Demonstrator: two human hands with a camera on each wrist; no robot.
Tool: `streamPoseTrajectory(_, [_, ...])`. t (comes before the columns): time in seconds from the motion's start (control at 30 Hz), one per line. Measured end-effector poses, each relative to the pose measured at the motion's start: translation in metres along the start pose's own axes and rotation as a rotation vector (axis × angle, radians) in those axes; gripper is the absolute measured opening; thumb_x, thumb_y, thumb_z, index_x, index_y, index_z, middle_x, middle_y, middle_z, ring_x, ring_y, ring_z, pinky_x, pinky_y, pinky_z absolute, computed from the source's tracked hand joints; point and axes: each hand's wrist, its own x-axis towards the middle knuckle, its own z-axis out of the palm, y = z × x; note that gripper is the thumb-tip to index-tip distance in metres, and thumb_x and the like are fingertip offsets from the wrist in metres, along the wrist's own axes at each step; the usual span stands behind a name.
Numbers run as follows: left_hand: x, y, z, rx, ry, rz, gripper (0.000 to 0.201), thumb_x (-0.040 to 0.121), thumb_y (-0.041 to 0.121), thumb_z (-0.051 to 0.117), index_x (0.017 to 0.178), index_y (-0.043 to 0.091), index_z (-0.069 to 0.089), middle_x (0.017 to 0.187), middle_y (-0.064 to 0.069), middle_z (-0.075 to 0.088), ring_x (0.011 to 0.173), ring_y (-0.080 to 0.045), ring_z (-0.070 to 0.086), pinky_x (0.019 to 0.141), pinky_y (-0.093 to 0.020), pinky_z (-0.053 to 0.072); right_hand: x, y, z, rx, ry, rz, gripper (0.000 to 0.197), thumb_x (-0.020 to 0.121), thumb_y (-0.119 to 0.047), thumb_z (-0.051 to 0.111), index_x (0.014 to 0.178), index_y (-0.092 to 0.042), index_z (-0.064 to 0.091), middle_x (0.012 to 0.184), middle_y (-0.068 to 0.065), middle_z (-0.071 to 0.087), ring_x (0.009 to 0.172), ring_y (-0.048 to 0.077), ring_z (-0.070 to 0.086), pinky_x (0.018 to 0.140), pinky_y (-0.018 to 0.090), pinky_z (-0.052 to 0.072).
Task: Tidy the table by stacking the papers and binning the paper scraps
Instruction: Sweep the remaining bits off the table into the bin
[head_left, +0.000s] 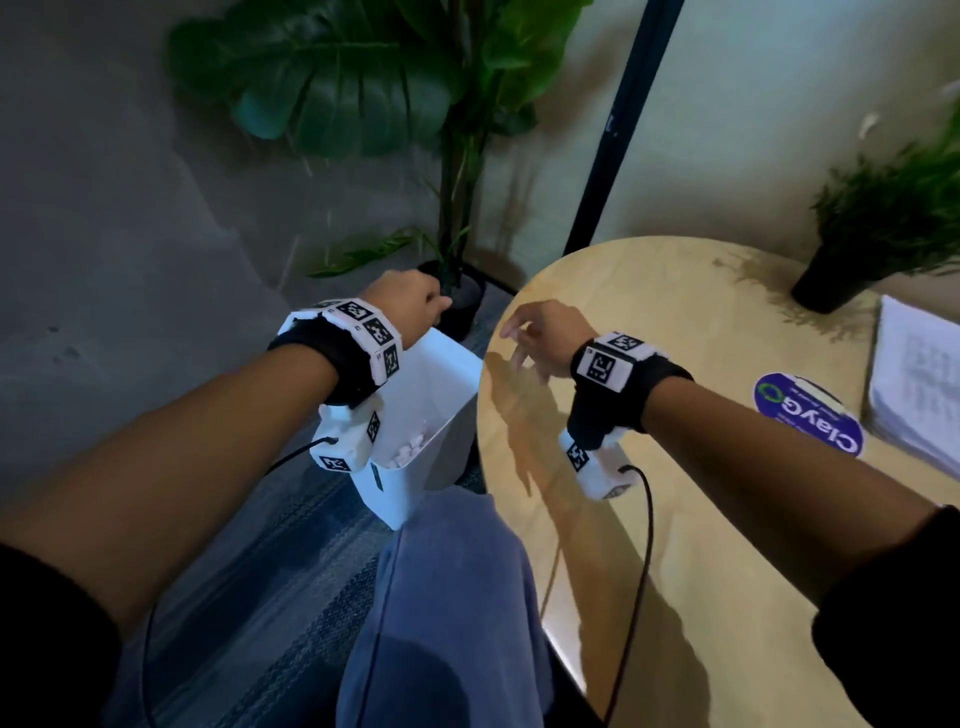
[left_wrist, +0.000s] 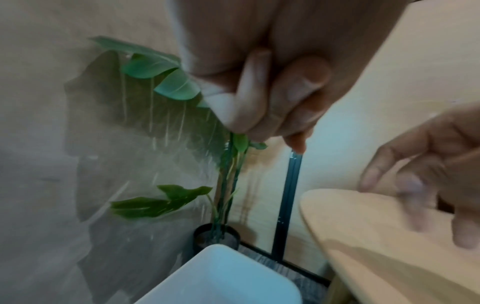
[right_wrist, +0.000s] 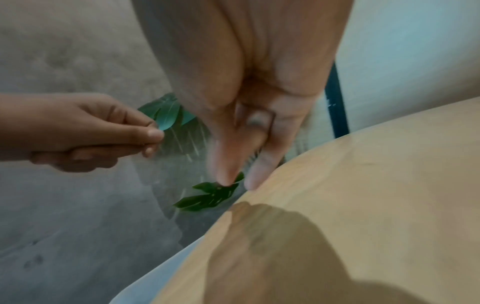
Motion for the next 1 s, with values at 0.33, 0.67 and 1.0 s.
streamPoseTrajectory(0.33, [-0.005, 0.113, 0.018, 0.312, -0.365, 0.309, 0.065, 0.091, 0.006, 0.054, 0.148, 0.023, 0.028, 0.152, -0.009, 0.034, 0.129, -0.027, 0.048, 0.096, -0.031, 0.045, -0.122, 0.104, -0.061, -0.08, -0.016, 0.124, 0.032, 0.095, -0.006, 0.043, 0.114, -0.017, 0.066, 0.128, 0.003, 0.06, 0.116, 0.023, 0.056, 0.08, 0.023, 0.037])
streamPoseTrajectory(0.67, [-0.013, 0.197, 0.105, 0.383, -0.475, 0.327, 0.064, 0.102, 0.033, 0.031, 0.149, 0.0, 0.003, 0.158, -0.017, 0.011, 0.146, -0.031, 0.015, 0.116, -0.038, 0.022, -0.267, 0.23, -0.103, -0.319, 0.023, 0.639, 0.051, 0.097, -0.016, 0.043, 0.146, -0.013, 0.03, 0.142, 0.012, 0.044, 0.128, 0.027, 0.047, 0.105, 0.033, 0.036])
streamPoseTrajectory(1.0, [-0.073, 0.209, 0.182, 0.391, -0.505, 0.34, 0.114, 0.076, 0.078, 0.036, 0.149, 0.001, -0.006, 0.158, -0.016, -0.015, 0.148, -0.027, -0.01, 0.119, -0.045, 0.004, -0.289, 0.241, -0.036, -0.635, -0.127, 0.596, 0.063, 0.099, -0.019, 0.034, 0.151, -0.009, -0.001, 0.161, 0.007, -0.005, 0.148, 0.029, 0.003, 0.118, 0.049, 0.014])
